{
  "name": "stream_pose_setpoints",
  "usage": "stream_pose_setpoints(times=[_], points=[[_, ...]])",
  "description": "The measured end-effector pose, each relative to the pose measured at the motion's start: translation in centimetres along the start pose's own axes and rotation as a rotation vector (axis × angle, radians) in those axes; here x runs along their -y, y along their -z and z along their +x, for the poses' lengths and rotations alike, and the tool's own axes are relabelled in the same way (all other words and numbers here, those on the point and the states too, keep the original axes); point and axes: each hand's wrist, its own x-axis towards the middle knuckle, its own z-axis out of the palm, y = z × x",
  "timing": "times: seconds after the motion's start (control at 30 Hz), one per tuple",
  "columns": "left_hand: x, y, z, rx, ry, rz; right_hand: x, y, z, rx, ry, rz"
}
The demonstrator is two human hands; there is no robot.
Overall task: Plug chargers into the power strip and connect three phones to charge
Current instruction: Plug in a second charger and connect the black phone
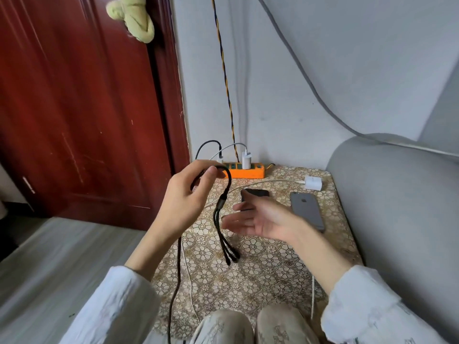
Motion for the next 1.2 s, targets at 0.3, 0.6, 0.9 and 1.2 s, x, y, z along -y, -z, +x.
stream_pose_setpoints(times=[0.3,0.6,0.9,1.2], points=[[-0.2,1.6,-1.2,0.351,0.003,-0.281,2.3,-2.2,1.9,-0.098,0.120,0.605],[1.3,0.7,-1.5,0.335,0.256,-0.173,4.1,-2.1,-1.3,-0.117,0.362,0.410],[6.1,-2.6,-0.6,0.200,0.791,-0.535,0.7,0.0,-2.6,-0.192,0.497,0.138],[6.9,-3.7,-0.8,0.309,0.791,-0.442,-2.7,1.8,-1.2,-0.051,0.294,0.017]])
